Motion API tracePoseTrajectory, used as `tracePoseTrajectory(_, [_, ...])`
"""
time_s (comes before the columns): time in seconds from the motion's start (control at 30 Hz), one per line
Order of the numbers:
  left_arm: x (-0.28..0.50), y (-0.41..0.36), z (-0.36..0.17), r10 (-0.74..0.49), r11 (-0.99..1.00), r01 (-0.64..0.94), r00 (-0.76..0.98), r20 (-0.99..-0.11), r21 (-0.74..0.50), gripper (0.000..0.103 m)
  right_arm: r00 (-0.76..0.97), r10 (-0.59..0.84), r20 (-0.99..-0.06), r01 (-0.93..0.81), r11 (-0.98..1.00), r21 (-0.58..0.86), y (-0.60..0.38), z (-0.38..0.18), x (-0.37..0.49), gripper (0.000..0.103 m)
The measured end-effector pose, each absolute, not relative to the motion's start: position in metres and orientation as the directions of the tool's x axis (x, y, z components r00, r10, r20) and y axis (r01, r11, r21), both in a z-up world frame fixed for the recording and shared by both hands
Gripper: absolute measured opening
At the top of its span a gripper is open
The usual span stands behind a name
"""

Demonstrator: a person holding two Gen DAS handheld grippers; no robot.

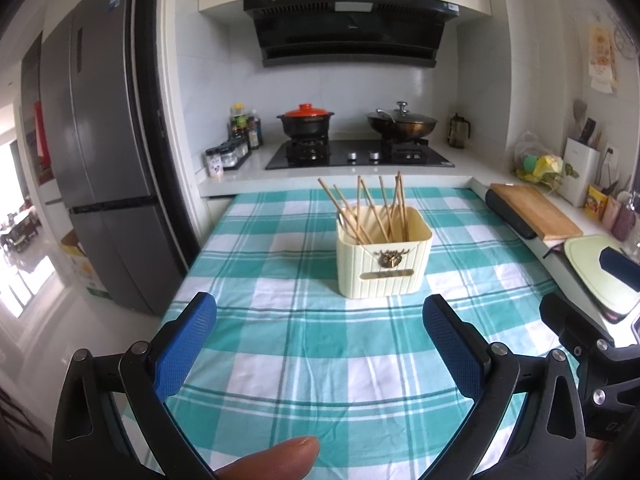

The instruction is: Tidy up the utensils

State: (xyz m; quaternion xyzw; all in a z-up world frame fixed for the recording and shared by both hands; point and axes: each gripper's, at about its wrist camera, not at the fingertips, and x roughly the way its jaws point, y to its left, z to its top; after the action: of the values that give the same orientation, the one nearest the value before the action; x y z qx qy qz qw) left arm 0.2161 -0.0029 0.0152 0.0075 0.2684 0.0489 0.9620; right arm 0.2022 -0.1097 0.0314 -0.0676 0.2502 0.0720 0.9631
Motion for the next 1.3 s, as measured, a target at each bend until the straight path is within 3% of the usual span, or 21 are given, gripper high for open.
tracePoseTrajectory(1.3, [0.218, 0.0005, 0.0137, 0.088, 0.996, -0.081, 0.849, -0.521, 0.038, 0.103, 0.852, 0.117, -0.511, -0.189, 0.978, -0.091, -0.1047, 0.0262, 0.2013, 0.103])
